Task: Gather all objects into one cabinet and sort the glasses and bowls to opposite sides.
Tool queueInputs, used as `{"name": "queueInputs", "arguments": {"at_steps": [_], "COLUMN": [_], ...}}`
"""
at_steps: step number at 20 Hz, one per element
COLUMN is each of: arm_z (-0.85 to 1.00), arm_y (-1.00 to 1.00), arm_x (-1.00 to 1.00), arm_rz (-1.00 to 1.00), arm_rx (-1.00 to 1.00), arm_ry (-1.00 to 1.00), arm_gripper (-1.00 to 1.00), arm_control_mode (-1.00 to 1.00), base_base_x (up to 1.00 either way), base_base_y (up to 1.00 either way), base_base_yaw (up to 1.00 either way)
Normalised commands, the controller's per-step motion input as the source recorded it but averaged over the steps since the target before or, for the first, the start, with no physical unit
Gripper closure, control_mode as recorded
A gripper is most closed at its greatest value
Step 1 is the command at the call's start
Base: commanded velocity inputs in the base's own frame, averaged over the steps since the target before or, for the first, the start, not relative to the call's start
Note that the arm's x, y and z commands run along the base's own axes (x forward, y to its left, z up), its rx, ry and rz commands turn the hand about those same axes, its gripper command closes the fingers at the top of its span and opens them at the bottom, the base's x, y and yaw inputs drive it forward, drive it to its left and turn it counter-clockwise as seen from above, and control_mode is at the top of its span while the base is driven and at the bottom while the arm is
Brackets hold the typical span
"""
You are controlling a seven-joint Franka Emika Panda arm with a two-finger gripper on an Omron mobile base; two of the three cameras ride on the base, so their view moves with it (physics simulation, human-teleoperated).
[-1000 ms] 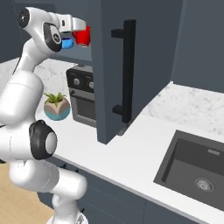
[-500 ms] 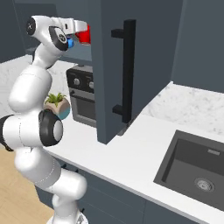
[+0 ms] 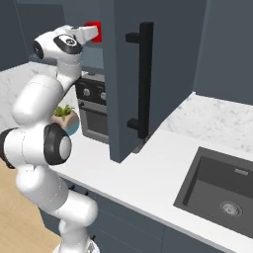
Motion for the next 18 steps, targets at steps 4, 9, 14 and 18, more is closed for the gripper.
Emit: {"name": "queueInputs", "arguments": {"at_steps": [4,9,14,18], "arm_z": [-0.15,-0.15,-0.11,0.00], "arm_y": [0.04,0.01,0.00,0.02], "arm_x": [-0.33,-0.25,-0.08,0.28], "arm_rz": [0.00,0.00,-0.01,-0.07], "arm_rx": [-0.10,-0.05,-0.01,0.00], "arm_ry": [-0.33,-0.16,0.09,0.29], "arm_gripper": [1.00,1.00,1.00,1.00], "arm_control_mode": [-1.00,-1.00,-1.00,-1.00], "base_base_x": [0.00,0.00,0.00,0.00], "base_base_y": [0.00,0.00,0.00,0.00], "base_base_yaw": [0.00,0.00,0.00,0.00]}}
